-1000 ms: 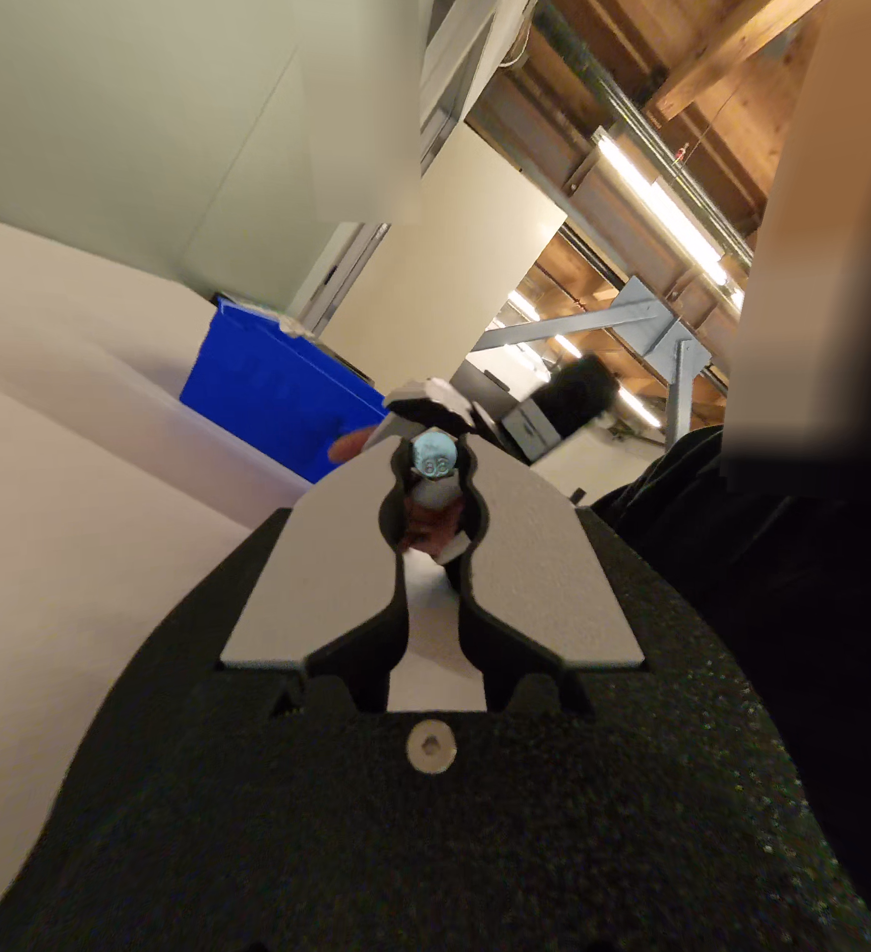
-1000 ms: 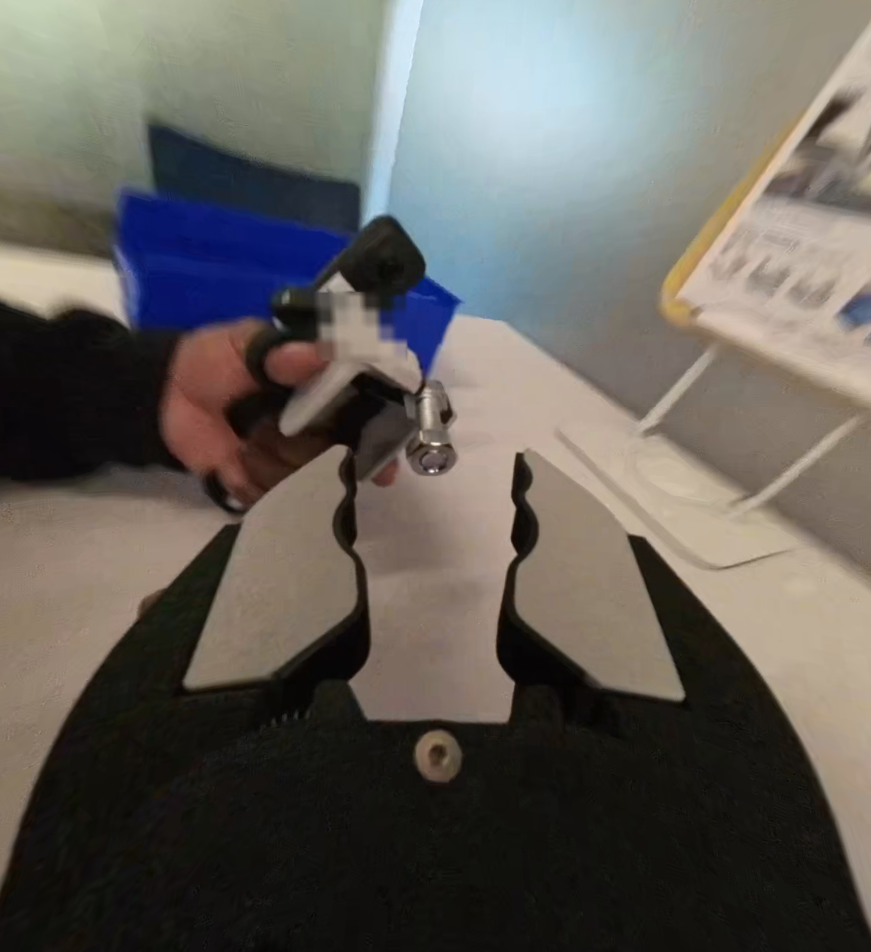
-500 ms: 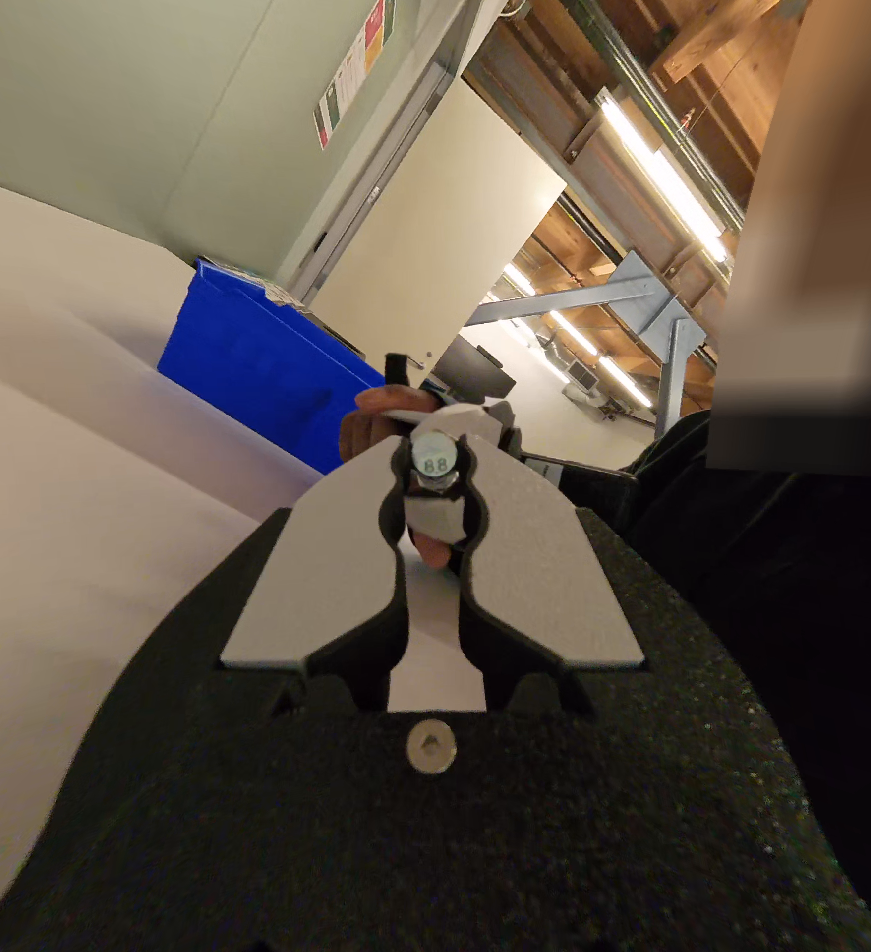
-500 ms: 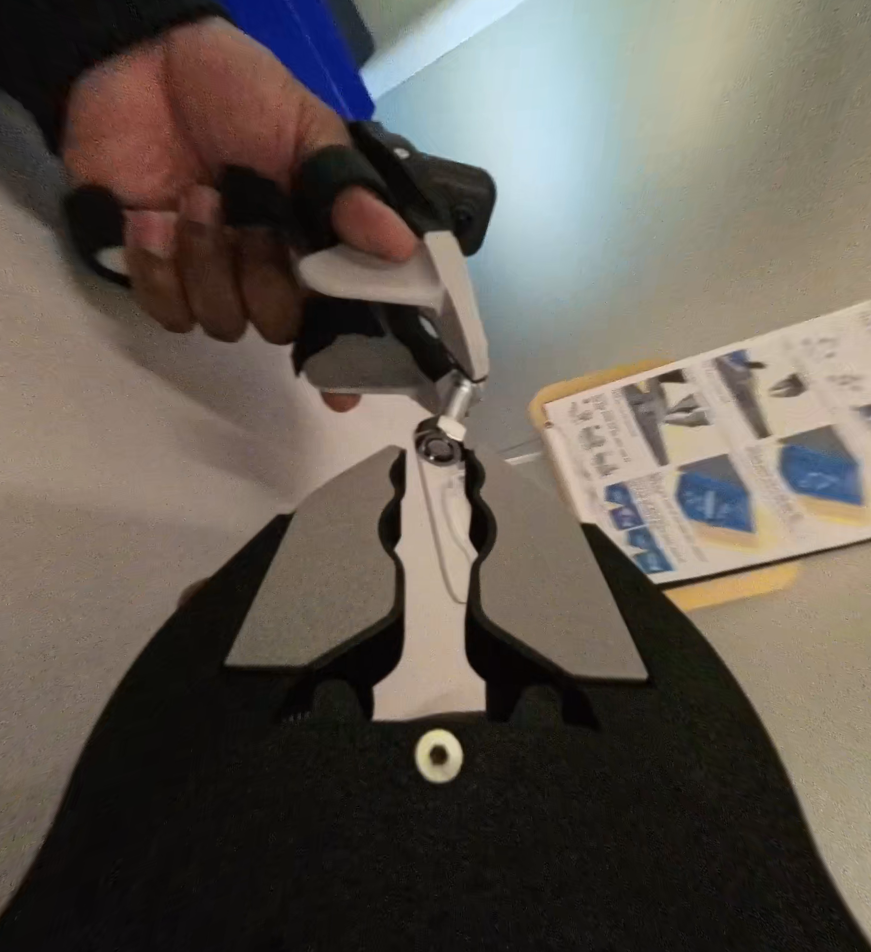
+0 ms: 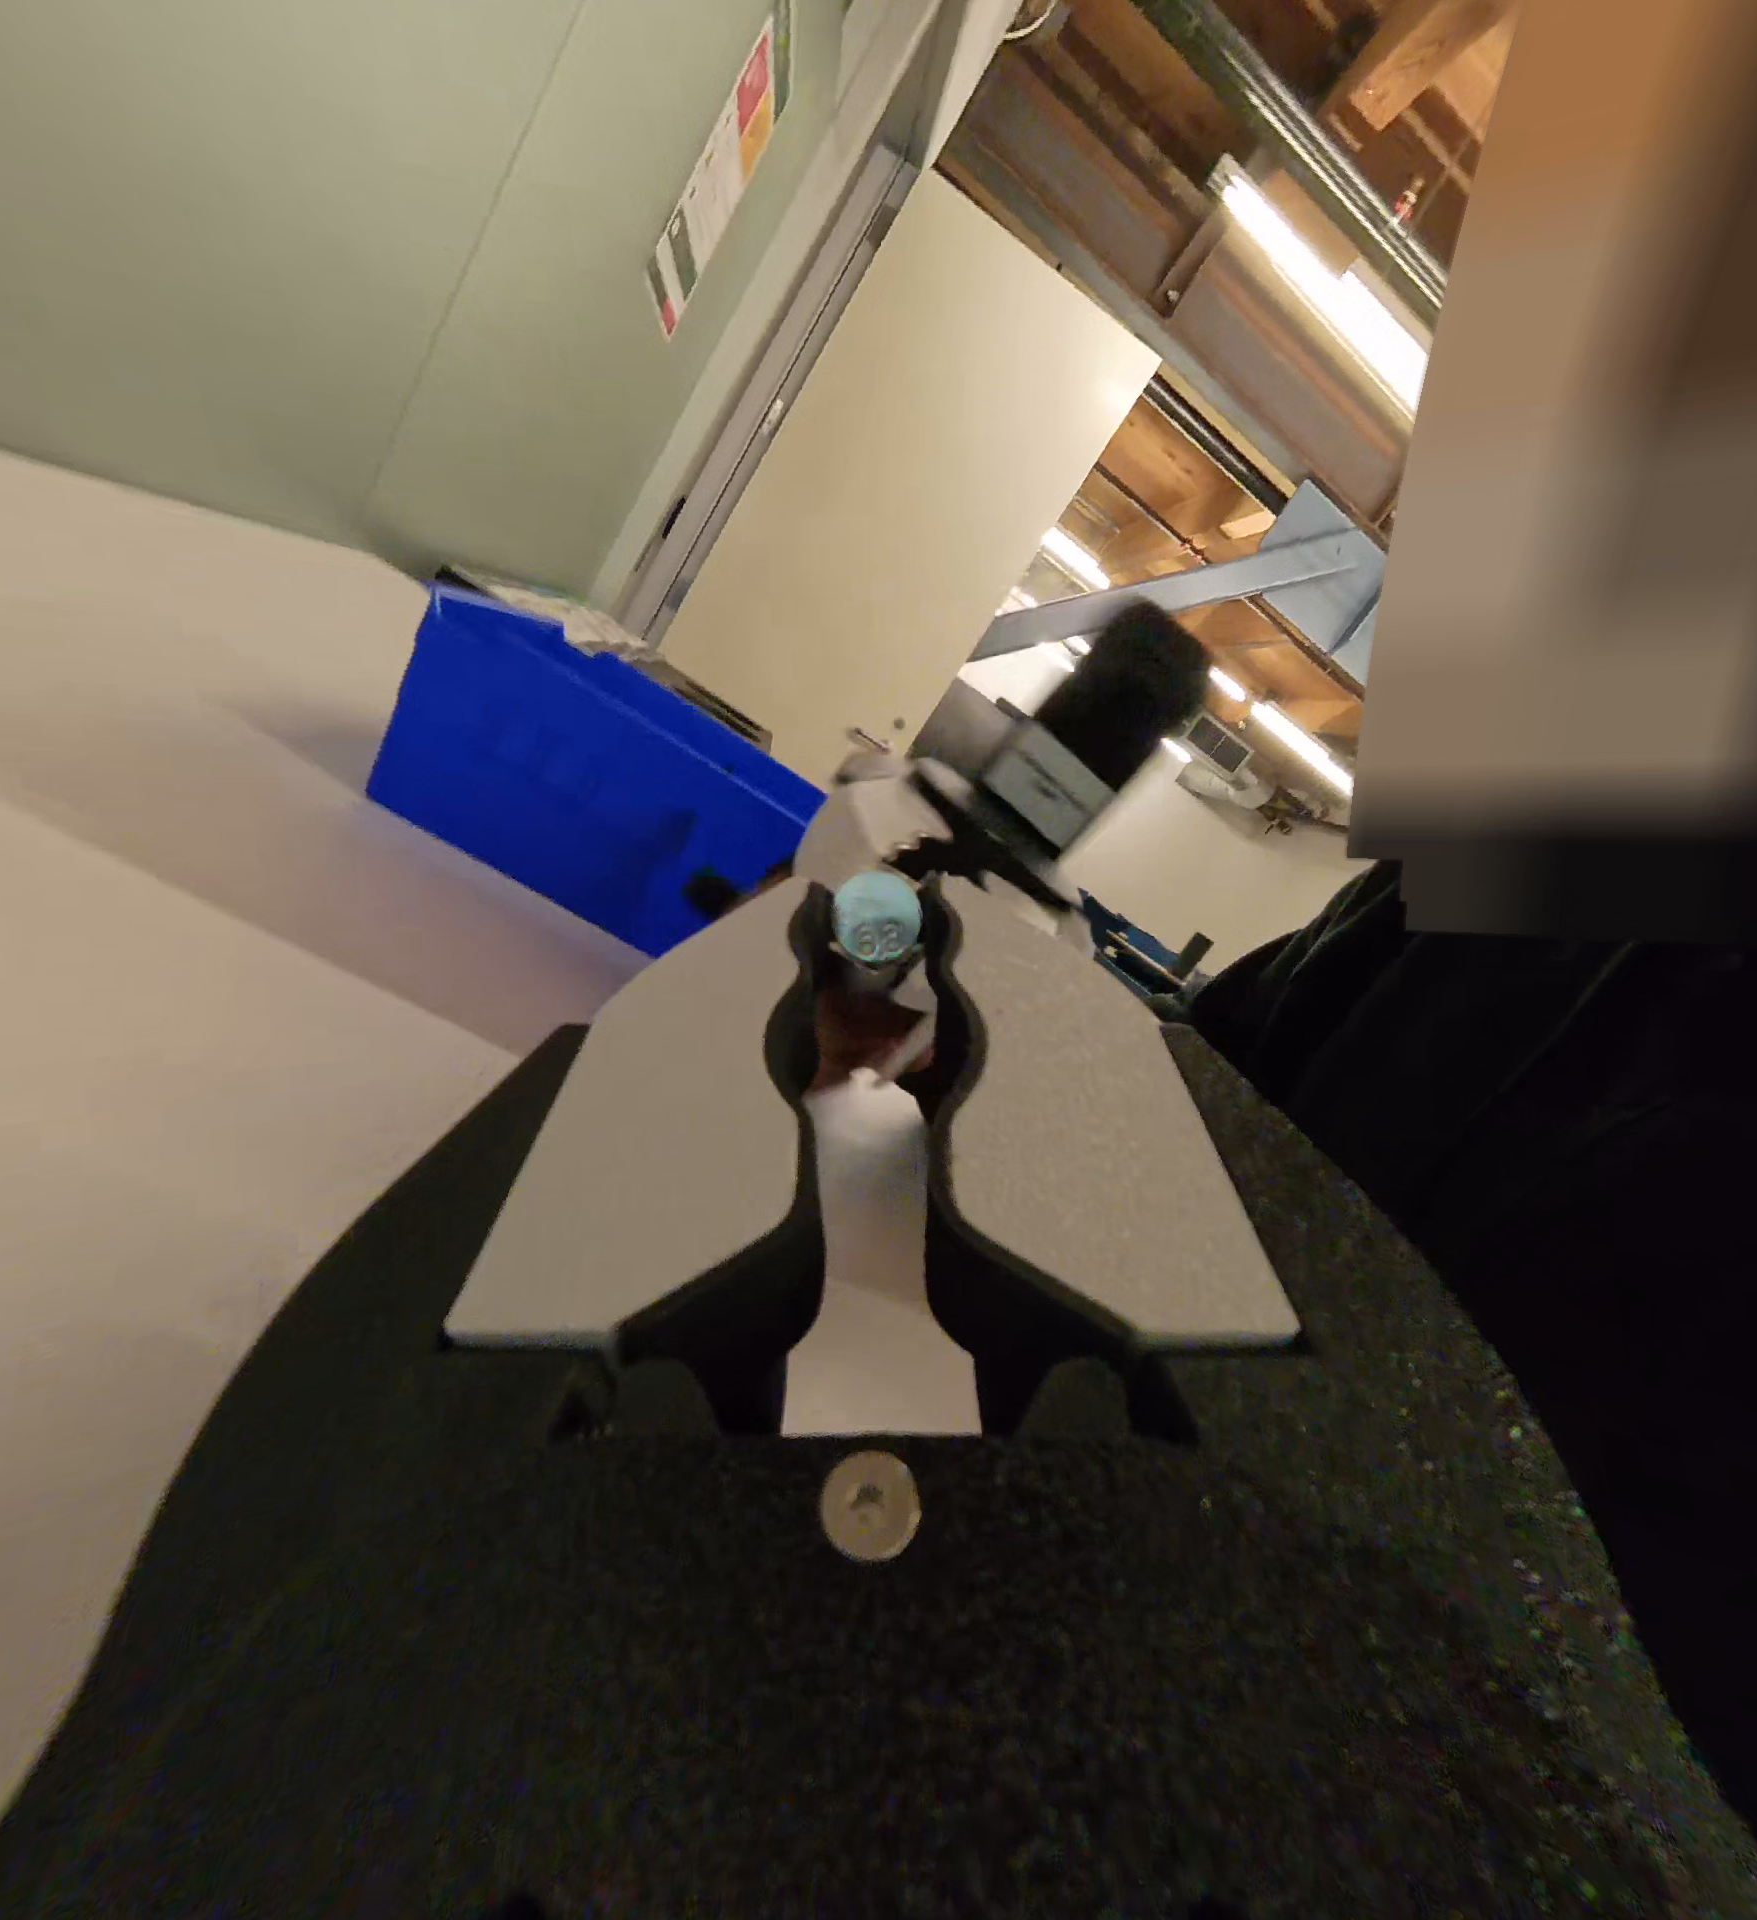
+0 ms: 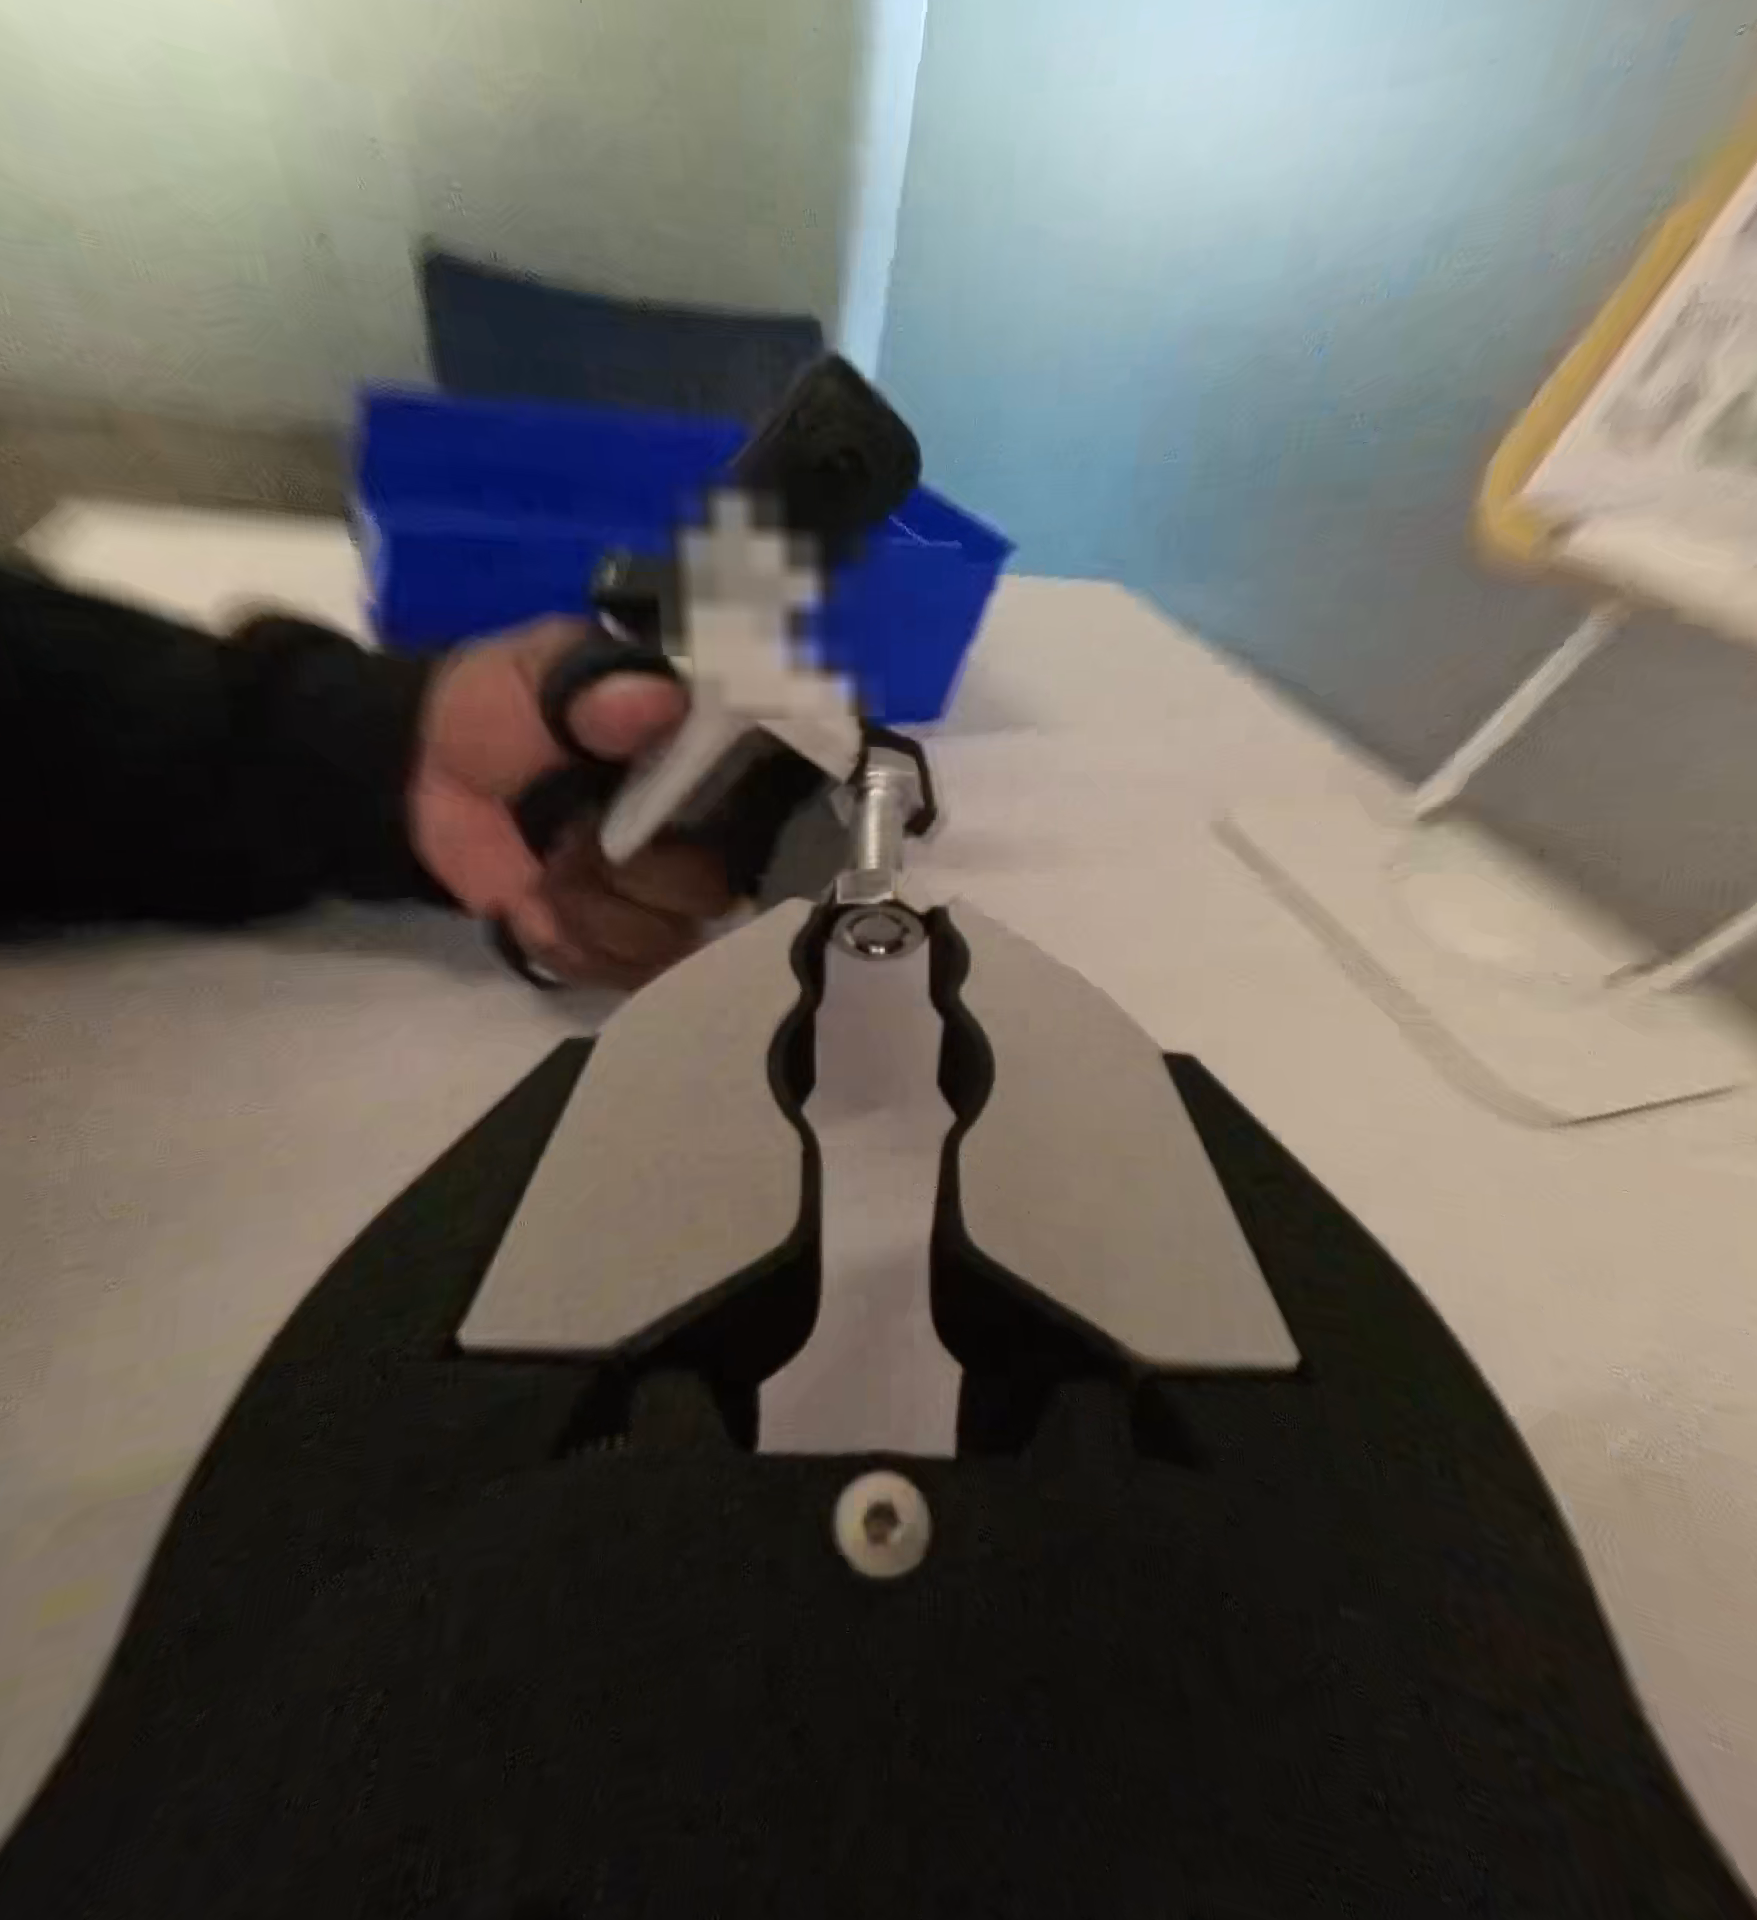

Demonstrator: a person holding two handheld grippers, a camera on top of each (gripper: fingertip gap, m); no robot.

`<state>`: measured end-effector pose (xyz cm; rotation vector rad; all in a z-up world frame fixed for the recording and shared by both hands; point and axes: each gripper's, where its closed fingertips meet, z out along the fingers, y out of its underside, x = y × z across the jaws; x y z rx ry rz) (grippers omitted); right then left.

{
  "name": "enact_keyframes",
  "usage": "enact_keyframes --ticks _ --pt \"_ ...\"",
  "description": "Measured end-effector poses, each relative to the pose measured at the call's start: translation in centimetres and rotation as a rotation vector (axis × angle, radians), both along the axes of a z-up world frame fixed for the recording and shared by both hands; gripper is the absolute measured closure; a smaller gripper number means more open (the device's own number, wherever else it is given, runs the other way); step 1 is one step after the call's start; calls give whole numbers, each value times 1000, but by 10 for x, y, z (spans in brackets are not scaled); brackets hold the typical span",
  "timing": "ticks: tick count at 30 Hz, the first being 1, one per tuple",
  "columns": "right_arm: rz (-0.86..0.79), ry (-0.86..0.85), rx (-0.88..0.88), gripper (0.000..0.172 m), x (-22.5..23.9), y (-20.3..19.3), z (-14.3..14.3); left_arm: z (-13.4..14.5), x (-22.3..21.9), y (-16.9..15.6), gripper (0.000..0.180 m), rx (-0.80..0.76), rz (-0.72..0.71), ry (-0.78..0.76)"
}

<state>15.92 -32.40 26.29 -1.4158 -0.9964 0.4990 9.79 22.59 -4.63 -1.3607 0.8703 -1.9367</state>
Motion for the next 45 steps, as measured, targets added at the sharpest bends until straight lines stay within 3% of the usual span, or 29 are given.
enact_keyframes --ticks 3,4,6,9,12,15,17,20,24,25,26,29,31,35,37,38,40,45 --pt "-141 -481 683 153 4 -1 -2 -8 4 -1 164 -94 -43 28" --pt "-156 -521 762 153 4 -3 -1 -8 4 -1 164 -95 -45 25" --pt "-123 -301 577 149 3 -7 11 -2 3 -2 163 -71 -34 -7" --pt "-40 112 103 123 8 -3 30 5 -1 1 164 -24 -3 -48" --pt "103 419 -305 120 8 -2 34 11 -4 0 164 50 27 -74" --pt "187 487 -537 136 1 -5 21 13 -3 -5 164 112 26 -84" --pt "224 412 -552 153 -7 -13 11 13 -1 -8 164 134 28 -79" --pt "127 254 -297 154 -3 -9 11 11 -1 -6 164 86 10 -68" --pt "-99 -319 538 154 3 -5 6 3 2 -4 164 -47 -42 -47" --pt "-135 -429 696 153 3 -6 6 2 3 -4 164 -49 -42 -47" --pt "-129 -435 714 152 2 -8 6 2 3 -4 164 -41 -35 -49" --pt "-37 -54 257 125 0 -8 19 9 0 -2 164 6 -3 -80" --pt "44 181 -77 116 -1 -7 24 13 -4 -1 164 46 21 -99" --pt "142 431 -491 124 -3 -4 16 18 -5 -6 164 131 37 -110" --pt "186 427 -531 146 -7 -10 12 15 -2 -9 164 151 29 -83" --pt "182 395 -498 154 -8 -11 10 12 -1 -9 164 154 31 -70" --pt "117 256 -301 154 -6 -9 8 11 -1 -9 164 114 11 -61" --pt "-111 -434 690 154 2 -8 3 0 5 -9 164 -27 -57 -27"
